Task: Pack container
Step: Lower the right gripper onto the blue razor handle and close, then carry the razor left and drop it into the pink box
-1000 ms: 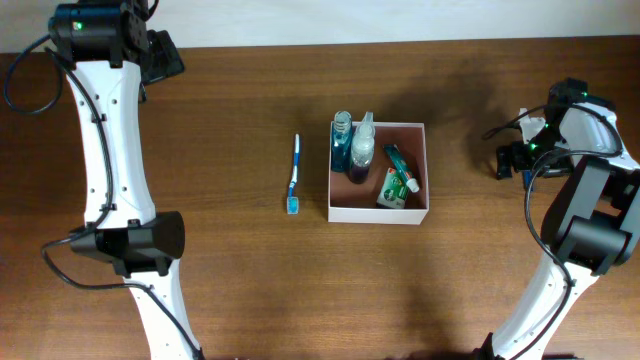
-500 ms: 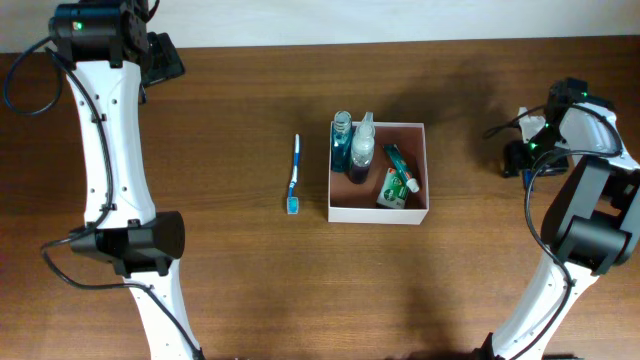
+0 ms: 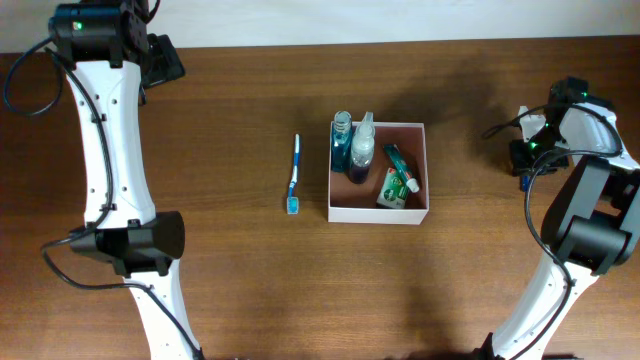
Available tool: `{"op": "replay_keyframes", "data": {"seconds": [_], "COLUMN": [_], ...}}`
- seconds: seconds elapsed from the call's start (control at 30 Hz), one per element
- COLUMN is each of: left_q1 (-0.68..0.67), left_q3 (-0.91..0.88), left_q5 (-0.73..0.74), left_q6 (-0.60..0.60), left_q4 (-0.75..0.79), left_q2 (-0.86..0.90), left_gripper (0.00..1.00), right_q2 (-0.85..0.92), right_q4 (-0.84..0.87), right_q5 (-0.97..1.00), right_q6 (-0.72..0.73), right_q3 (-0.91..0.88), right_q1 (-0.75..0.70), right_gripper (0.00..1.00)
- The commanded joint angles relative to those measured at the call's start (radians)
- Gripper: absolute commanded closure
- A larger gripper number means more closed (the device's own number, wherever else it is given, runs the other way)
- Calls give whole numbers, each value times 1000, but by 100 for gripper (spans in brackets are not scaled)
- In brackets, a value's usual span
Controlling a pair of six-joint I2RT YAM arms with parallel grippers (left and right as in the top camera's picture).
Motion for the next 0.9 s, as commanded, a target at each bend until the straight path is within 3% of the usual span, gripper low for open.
{"op": "replay_keyframes", "data": {"seconds": [0.0, 0.4, 0.67, 0.87], "left_q1": [6, 6, 6, 6], "left_q3": [-5, -5, -5, -5], "left_q5": [0, 0, 0, 0], "left_q6": [-9, -10, -10, -9], "left_q4": [-4, -3, -3, 0], "left_q2": [4, 4, 4, 4], "left_gripper": [1, 1, 1, 1], "right_q2": [20, 19, 18, 18], "right_q4": [3, 3, -44, -183], "right_q5": [-6, -6, -7, -92], "right_q6": [7, 34, 89, 140], "right_q3": [3, 7, 57, 234], "right_q1": [-8, -7, -6, -3], "right_gripper": [79, 96, 96, 96]}}
